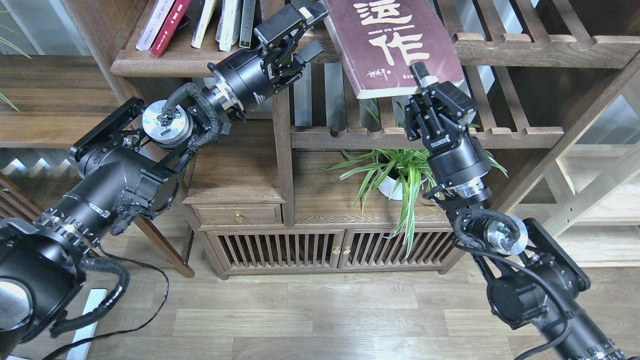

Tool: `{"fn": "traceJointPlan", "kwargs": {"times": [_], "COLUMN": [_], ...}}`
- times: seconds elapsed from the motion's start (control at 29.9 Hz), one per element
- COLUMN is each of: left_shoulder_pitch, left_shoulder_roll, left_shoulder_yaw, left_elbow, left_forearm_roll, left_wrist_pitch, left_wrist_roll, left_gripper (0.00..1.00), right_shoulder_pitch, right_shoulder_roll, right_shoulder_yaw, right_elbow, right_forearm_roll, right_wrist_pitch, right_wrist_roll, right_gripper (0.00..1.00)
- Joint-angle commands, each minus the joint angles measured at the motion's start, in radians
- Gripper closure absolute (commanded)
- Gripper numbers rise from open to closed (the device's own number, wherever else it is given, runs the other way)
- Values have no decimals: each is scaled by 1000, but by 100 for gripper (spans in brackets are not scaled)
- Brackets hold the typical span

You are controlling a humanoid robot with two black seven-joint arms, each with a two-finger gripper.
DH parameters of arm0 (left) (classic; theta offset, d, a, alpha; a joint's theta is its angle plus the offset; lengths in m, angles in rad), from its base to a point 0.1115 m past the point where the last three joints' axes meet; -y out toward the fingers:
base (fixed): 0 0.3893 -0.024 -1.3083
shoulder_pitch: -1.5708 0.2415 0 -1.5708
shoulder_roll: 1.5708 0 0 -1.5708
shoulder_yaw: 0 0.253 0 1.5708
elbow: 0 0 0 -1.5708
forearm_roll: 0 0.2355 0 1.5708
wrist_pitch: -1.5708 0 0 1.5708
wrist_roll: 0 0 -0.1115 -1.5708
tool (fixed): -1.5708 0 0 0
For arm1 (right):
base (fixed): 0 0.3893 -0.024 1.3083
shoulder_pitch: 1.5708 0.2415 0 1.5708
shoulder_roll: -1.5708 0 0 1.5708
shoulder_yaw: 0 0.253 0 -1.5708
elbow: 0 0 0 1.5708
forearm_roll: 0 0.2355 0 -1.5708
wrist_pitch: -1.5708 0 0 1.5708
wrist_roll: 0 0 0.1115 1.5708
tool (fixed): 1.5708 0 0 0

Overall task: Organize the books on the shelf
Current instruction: 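Grip the dark red book with both grippers and tilt it outward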

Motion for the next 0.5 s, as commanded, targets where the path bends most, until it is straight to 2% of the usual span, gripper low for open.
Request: {"fn": "traceJointPlan", "kwargs": {"times": [0.0,0.47], "left_shoulder_pitch": [-2,-5], "left_shoulder_roll": [0,0], "left_shoulder_yaw": [4,33], "left_elbow": [-4,-9], "left_forearm_roll": [1,24], "left_wrist_pitch": [-2,0], "left_wrist_roll": [1,-3], "left_gripper": [6,9], "right_shoulder_pitch": [0,8], "right_shoulder_roll": [1,24], "right_shoulder_yaw": [-4,-5], "right_elbow": [0,0], "right_forearm_roll": [-3,-26], "right_wrist_pitch": [0,0], "right_wrist_roll": [0,0], "right_gripper": [97,97]}}
